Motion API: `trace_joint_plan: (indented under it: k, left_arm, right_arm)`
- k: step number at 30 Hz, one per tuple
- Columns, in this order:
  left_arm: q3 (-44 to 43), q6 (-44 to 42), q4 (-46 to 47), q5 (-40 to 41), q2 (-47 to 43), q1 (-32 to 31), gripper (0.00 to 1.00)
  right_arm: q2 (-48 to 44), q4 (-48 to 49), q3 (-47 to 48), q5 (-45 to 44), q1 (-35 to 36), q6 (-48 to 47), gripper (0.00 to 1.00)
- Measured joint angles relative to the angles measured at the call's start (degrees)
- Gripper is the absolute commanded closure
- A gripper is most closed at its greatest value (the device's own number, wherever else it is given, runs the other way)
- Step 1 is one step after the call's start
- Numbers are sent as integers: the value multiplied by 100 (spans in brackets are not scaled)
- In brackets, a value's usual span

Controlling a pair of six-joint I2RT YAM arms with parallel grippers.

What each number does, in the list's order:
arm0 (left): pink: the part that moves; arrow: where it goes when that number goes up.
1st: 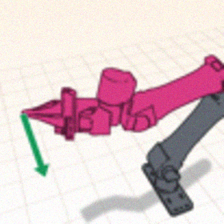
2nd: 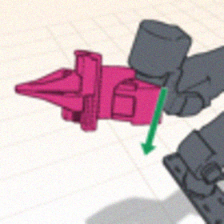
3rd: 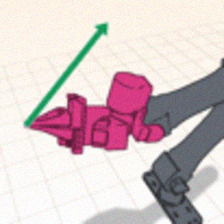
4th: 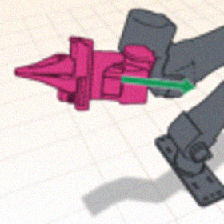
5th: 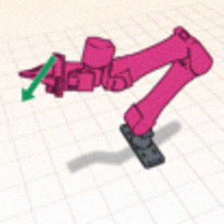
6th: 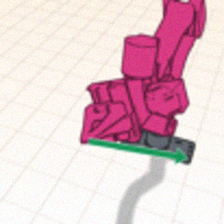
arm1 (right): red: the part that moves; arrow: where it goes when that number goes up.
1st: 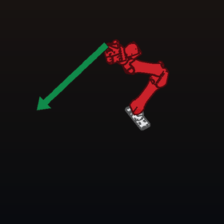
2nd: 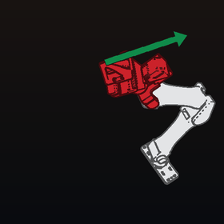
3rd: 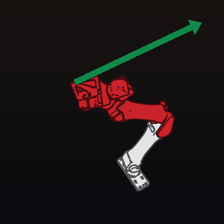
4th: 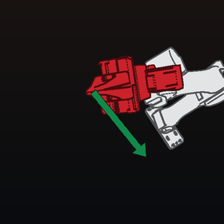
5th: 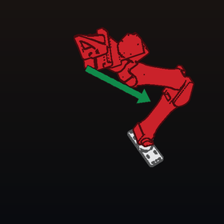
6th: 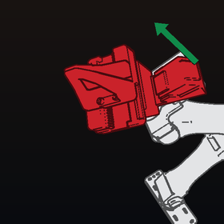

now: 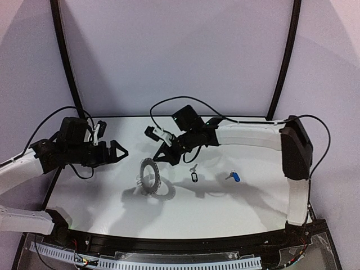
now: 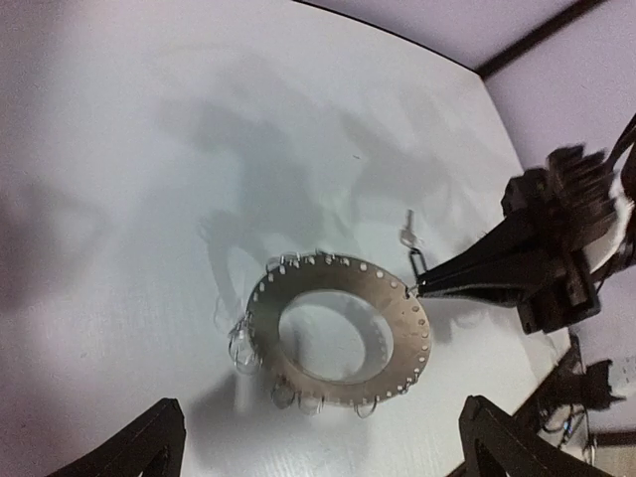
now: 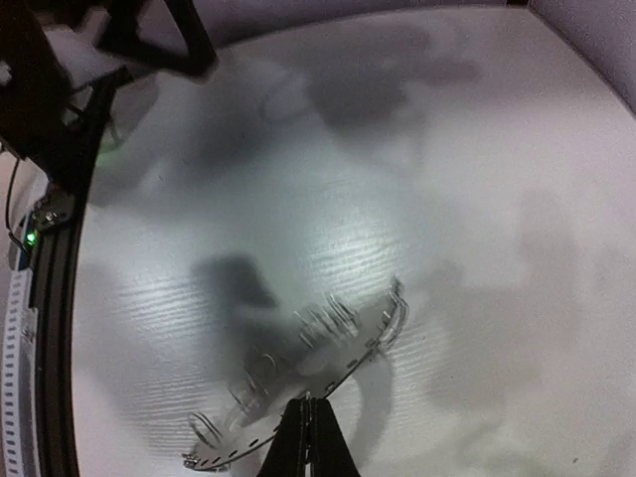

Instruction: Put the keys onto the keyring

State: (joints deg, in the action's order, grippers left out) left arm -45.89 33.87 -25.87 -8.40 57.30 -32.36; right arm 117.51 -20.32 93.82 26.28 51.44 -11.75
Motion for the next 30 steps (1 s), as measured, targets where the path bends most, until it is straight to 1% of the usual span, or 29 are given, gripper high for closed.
trace_joint_plan:
  k: [1, 2, 3, 4, 5, 7, 11, 15, 17, 19, 21, 23, 25, 26, 28, 29, 30]
  left_arm:
    - [0, -50, 120, -190, 57, 0, 4]
    - [0, -103, 262, -404, 127, 0, 7]
    - [0, -201, 658, -905, 284, -2, 9]
    - [0, -210, 708, -970, 302, -2, 10]
    - [-2, -262, 870, -1193, 358, -33, 13]
    - [-114, -413, 1233, -1641, 540, -151, 15]
    - [-533, -695, 1648, -2159, 852, -393, 19]
    - [-911, -994, 1845, -2522, 1119, -529, 28]
    - [-1021, -1078, 1902, -2640, 1217, -557, 30]
    - [-1106, -1204, 1947, -2780, 1335, -581, 36]
    - [-1110, -1263, 2002, -2874, 1401, -581, 38]
    - [-1110, -1305, 2059, -2929, 1449, -581, 46]
    - [-1110, -1318, 2162, -2986, 1495, -581, 50]
    - [-1110, -1327, 2221, -3018, 1519, -586, 55]
    - [-1110, -1325, 2415, -3108, 1582, -605, 58]
    - [-1110, -1307, 2448, -3117, 1593, -608, 62]
    - [-1110, -1311, 2555, -3169, 1633, -623, 63]
  right_arm:
    - [-236, 122, -122, 22, 0, 35, 100]
    - [-389, 190, -190, 37, 0, 72, 100]
    - [-846, 444, -382, 81, 0, 205, 100]
    - [-874, 457, -391, 83, 0, 210, 100]
    - [-1023, 595, -452, 109, 0, 284, 100]
    - [-1327, 835, -573, 179, 0, 422, 100]
    - [-1646, 1008, -798, 286, 0, 501, 100]
    - [-1810, 1036, -890, 378, 0, 507, 100]
    - [-1867, 1054, -901, 409, 0, 520, 100]
    - [-1987, 1110, -957, 455, 0, 544, 100]
    - [-2096, 1119, -992, 498, 0, 566, 100]
    - [-2186, 1132, -1023, 535, 0, 588, 100]
    - [-2271, 1134, -1029, 588, 0, 610, 100]
    - [-2297, 1137, -1029, 610, 0, 616, 100]
    - [-2345, 1139, -1029, 678, 0, 636, 100]
    - [-2347, 1139, -1029, 697, 0, 643, 100]
    - [-2347, 1134, -1029, 728, 0, 656, 100]
